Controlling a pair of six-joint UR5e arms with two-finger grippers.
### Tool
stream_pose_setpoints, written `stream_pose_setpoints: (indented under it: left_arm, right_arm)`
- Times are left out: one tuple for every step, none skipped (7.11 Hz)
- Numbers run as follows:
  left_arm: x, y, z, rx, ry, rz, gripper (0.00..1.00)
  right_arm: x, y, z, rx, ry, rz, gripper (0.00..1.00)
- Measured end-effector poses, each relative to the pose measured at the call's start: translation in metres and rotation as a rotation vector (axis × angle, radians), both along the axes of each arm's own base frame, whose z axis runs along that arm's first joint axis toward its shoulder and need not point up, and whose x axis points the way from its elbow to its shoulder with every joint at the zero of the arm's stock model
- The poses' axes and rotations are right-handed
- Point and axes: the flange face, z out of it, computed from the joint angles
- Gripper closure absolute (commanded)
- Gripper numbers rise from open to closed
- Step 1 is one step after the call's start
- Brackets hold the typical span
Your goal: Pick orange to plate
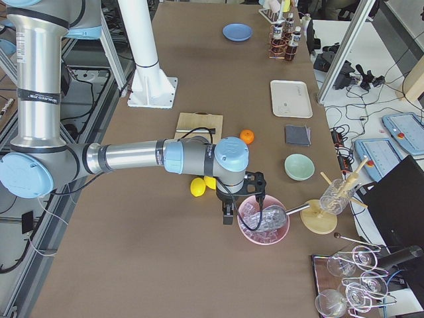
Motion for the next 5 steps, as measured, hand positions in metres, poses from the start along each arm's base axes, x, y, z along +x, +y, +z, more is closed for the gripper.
stream_pose_setpoints:
  left_arm:
    - [-0.0024,0.0010,0.0015,-0.001,-0.001,-0.006,0.02]
    - [-0.0039,0.0000,0.0021,-0.001,-0.002,-0.010,0.02]
    - [-0.0044,-0.0004,0.0014,0.008,-0.001,-0.010,0.02]
    - [-0.0047,0.0001,0.0002,0.024,0.000,-0.009,0.01]
    - [-0.0049,0.0017,0.0004,0.031,0.001,-0.009,0.02]
  right_arm:
    - [0.0000,0.0001,-0.0005,0.001,0.000,0.000,0.00]
    - [0.0000,0.0001,-0.0014,0.003,0.000,0.000,0.00]
    - [-0.0001,0.0001,-0.0026,0.005,0.000,0.000,0.00]
    - [-0.0001,-0.0002,-0.0033,0.007,-0.001,0.000,0.00]
    - [0.0000,-0.0011,-0.0045,0.010,-0.001,0.000,0.00]
